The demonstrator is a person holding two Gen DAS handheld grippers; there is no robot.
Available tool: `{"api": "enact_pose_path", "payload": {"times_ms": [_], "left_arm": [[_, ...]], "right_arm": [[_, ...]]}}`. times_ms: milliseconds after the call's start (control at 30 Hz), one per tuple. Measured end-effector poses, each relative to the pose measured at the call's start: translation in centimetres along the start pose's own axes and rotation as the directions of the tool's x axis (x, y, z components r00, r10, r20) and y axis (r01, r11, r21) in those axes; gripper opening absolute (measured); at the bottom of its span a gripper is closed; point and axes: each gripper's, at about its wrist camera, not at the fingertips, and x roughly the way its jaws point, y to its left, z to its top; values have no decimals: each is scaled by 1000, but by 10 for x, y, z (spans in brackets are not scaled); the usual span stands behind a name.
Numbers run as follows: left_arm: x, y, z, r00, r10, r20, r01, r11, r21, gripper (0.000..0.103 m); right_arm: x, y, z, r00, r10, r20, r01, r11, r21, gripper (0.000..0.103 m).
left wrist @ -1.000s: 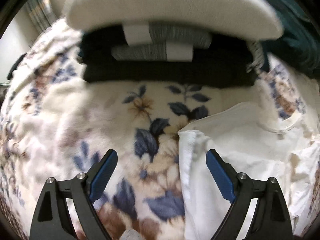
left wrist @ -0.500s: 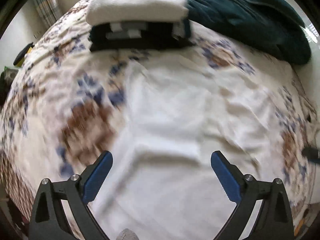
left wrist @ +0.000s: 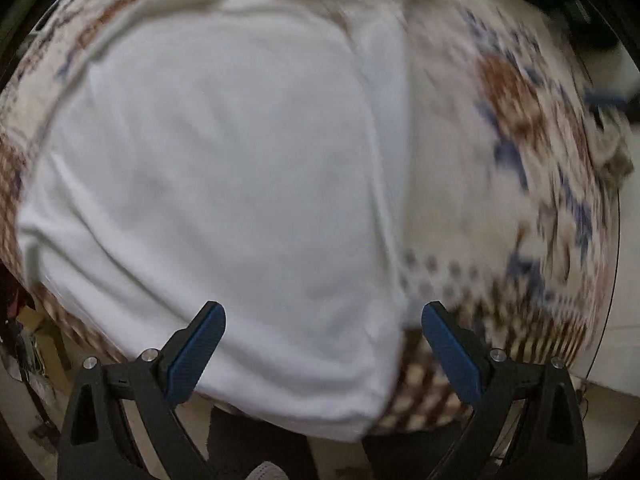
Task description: Fold small clothes
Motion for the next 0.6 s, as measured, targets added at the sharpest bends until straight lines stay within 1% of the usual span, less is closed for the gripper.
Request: {"api": "enact_pose_path", "payload": {"times_ms": [67, 167, 233, 333, 400, 433, 467, 500, 533, 567, 600], "left_arm": [[15, -17, -12, 1000, 19, -14, -18, 1000, 22, 100], [33, -34, -20, 999, 36, -25, -35, 999, 29, 100], [39, -37, -20, 999, 45, -9, -45, 999, 7, 100], [44, -34, -17, 997, 73, 20, -73, 997, -33, 100], [44, -27, -12, 998, 61, 33, -59, 996, -63, 100], [44, -24, -10, 998, 44, 48, -40, 996, -77, 100], [43, -21, -8, 997, 28, 67, -22, 996, -83, 96], [41, -19, -6, 996, 26, 89, -18, 996, -84, 83], [39, -19, -5, 994, 26, 103, -17, 997, -79, 73], [38, -18, -3, 993, 23, 112, -15, 997, -75, 40], [37, -15, 0, 993, 20, 115, -11, 997, -74, 15]], "right_arm": [[10, -9, 11, 999, 32, -2, -32, 999, 13, 101], [23, -7, 35, 998, 38, 47, -37, 999, -3, 101], [34, -1, 58, 994, 85, 70, -85, 996, -5, 98], [55, 13, 102, 984, 155, 92, -156, 988, 4, 97], [67, 21, 125, 979, 179, 94, -181, 983, 12, 96], [74, 25, 135, 977, 192, 92, -195, 981, 23, 95], [84, 29, 147, 975, 208, 83, -212, 977, 33, 91], [91, 32, 155, 973, 221, 74, -224, 974, 45, 81], [99, 35, 163, 971, 233, 61, -236, 970, 58, 75], [107, 38, 170, 970, 238, 45, -240, 968, 70, 61], [113, 41, 175, 970, 242, 37, -244, 967, 79, 50]]}}
